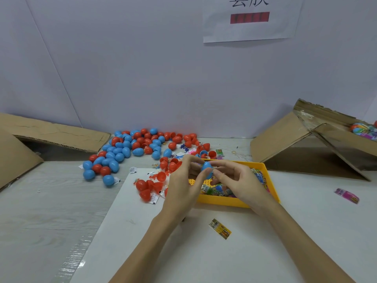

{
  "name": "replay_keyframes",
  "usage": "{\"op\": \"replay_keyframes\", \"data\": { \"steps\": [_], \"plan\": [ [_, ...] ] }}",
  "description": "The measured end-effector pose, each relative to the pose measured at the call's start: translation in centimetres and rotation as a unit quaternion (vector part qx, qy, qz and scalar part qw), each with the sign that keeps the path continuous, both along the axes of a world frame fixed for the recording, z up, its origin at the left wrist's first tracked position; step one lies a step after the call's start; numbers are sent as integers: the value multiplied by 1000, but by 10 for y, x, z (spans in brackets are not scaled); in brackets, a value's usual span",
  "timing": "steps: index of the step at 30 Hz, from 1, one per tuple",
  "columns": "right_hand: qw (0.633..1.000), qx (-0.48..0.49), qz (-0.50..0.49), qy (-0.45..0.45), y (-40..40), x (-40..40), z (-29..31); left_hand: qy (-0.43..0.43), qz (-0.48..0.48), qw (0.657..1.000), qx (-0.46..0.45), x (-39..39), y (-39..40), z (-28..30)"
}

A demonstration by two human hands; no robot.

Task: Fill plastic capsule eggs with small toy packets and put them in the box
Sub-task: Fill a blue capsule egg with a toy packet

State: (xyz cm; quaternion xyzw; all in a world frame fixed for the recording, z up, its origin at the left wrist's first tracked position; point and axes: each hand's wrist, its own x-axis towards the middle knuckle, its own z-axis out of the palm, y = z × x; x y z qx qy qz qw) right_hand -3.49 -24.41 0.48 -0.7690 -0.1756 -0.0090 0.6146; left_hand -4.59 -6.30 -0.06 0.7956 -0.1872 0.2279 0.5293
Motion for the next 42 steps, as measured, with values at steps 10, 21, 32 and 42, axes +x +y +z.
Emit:
{"op": "replay_keyframes", "data": {
  "steps": [10,21,32,42],
  "plan": [
    [999,5,-48,-2,2,1,-3,22,-36,998,48,-2,0,-1],
    [956,-263,-127,-42,5,7,-6,30,137,986,94,8,13,-4],
    [940,-328,-95,-13,7,13,-2,42,127,983,124,7,12,-4],
    [981,-128,-144,-31,5,7,-7,35,106,989,97,4,12,0]
  ]
}}
